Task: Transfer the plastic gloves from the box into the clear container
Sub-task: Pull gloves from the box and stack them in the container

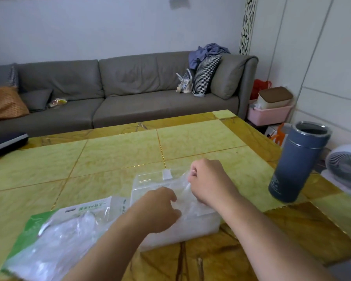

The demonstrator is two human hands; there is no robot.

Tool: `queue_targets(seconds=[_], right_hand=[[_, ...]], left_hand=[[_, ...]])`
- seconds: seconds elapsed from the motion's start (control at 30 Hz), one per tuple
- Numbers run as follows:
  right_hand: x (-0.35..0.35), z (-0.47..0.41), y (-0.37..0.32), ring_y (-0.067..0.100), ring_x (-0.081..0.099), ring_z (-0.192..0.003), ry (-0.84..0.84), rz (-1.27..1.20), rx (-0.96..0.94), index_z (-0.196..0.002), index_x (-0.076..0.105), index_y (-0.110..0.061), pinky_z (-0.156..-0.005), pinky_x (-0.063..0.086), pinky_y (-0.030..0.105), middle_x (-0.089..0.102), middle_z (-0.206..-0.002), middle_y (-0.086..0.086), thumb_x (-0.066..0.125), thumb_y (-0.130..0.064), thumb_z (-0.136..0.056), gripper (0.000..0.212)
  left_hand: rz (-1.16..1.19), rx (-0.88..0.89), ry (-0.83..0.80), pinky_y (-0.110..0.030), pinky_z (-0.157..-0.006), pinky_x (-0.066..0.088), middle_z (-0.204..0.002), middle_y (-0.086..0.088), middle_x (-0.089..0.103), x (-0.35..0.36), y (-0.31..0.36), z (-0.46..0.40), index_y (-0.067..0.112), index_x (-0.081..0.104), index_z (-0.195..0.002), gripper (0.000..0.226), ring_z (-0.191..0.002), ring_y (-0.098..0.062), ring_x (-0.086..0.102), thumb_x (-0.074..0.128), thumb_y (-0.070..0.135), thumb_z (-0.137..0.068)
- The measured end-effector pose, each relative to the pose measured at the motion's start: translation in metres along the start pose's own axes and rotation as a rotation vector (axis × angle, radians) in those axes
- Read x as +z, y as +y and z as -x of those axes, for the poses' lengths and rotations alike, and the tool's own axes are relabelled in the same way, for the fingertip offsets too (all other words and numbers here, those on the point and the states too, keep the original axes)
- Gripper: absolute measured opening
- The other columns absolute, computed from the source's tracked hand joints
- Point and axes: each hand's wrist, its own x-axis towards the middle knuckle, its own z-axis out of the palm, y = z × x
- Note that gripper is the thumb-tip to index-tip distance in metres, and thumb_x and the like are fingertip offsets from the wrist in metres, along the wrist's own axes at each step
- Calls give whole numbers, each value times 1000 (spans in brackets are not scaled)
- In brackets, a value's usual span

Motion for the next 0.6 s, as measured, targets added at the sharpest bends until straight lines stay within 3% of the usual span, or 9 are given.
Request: queue_targets(seconds=[0.13,0.23,0.27,0.33,0.4,0.47,0.53,0.6], right_hand=[[-7,4,-5,26,66,-68,-45,134,-15,-77,56,-13,-55,58,37,63,-85,7,64,-4,-92,19],[-21,13,-14,26,62,-71,-28,252,-45,-80,55,-13,-56,51,36,58,-85,5,61,1,-91,19],[-28,17,-20,26,59,-72,-1,293,-71,-80,53,-15,-55,47,35,57,-84,3,59,2,-90,20],[-36,24,-35,24,58,-77,42,280,-138,-85,56,-17,-60,48,36,58,-87,1,55,4,-84,21],[-34,29,-47,24,62,-78,5,134,-168,-84,61,-15,-66,58,43,62,-86,0,51,2,-78,21],[-25,31,-53,25,64,-67,-129,29,-99,-75,63,-13,-57,58,41,65,-76,3,46,-1,-73,21],[-12,28,-48,22,54,-58,-290,87,-8,-70,53,-13,-49,43,30,54,-68,2,50,-6,-80,13],[-2,25,-39,24,53,-67,-421,197,51,-74,49,-14,-60,40,26,49,-72,1,58,-23,-95,23]], left_hand=[[-50,-2,-131,-23,-88,45,-135,7,60,-3,4,-11,33,53,-141,51,-116,-15,60,68,45,-93],[-12,-16,-155,-22,-73,45,-114,8,63,-1,2,-18,30,58,-135,51,-92,-13,60,75,40,-88],[12,-22,-159,-21,-64,44,-100,8,63,0,2,-19,28,61,-129,45,-82,-12,59,76,37,-87],[-11,-10,-114,-21,-54,39,-76,2,58,5,1,-24,25,62,-92,14,-68,-18,57,71,28,-82],[-89,32,-59,-28,-54,36,-63,-3,50,10,0,-28,15,45,-68,18,-60,-25,48,59,24,-74],[-146,67,-55,-31,-58,42,-64,6,52,12,0,-28,18,44,-63,21,-61,-18,47,59,25,-77],[-132,78,-54,-31,-65,50,-74,7,63,11,-2,-27,25,53,-67,18,-69,-15,57,63,30,-81],[-86,82,-58,-29,-68,50,-89,6,72,9,-5,-25,26,67,-84,11,-78,-14,64,68,36,-79]])
